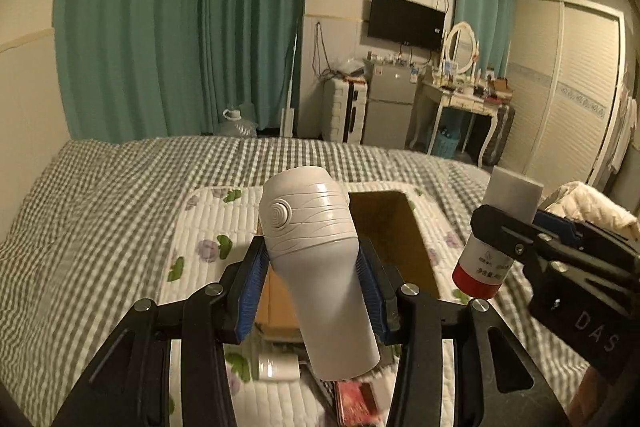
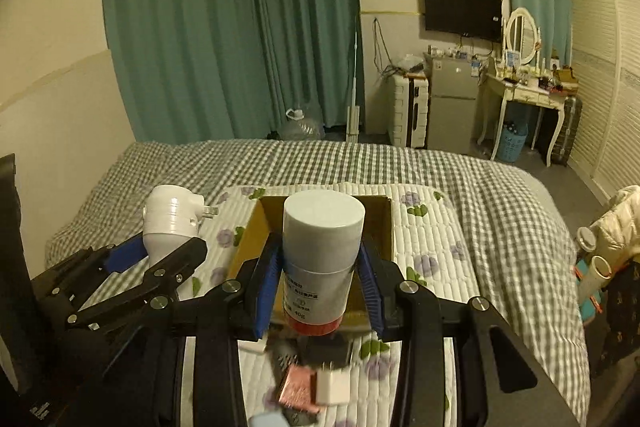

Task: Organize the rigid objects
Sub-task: 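Carry both items over the box and open both grippers to drop them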

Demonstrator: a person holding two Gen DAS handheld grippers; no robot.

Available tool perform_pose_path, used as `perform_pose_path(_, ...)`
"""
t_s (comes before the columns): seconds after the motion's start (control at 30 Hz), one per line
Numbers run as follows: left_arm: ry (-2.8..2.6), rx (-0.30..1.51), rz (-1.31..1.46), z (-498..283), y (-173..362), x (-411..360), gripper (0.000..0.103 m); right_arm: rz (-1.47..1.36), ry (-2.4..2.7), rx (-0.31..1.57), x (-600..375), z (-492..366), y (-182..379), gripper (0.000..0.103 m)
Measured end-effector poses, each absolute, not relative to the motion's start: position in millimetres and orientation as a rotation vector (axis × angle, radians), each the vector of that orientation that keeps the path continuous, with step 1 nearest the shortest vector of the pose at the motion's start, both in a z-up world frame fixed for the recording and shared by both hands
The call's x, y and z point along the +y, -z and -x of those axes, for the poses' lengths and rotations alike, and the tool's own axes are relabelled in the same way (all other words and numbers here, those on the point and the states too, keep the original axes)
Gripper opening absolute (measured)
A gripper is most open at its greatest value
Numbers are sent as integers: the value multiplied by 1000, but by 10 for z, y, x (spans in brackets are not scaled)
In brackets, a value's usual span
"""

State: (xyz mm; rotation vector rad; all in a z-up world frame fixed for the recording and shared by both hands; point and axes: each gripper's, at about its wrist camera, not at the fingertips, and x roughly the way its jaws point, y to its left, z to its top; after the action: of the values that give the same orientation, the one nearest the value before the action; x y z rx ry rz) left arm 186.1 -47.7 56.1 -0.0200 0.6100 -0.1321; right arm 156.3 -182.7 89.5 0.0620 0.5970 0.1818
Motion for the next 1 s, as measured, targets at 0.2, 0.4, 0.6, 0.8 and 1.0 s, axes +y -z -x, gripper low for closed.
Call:
perform_pose_path(0.2,126,689,12,-2362,-46,-583,45,-44,-187,657,-1841,-2140,-483,37)
perform_pose_path(0.4,120,732,-14,-2587,443,-645,45,-39,-185,708,-1927,-2470,-25,37)
perform_pose_path(0.6,127,699,-3,-2681,539,-626,67,-30,-177,738,-2001,-2678,248,37)
perform_pose_path(0.8,77,666,-15,-2658,426,-530,76,-38,-173,760,-2019,-2777,375,37)
perform_pose_path(1.0,50,639,-12,-2559,264,-416,78,-4,-190,794,-1900,-2848,421,51)
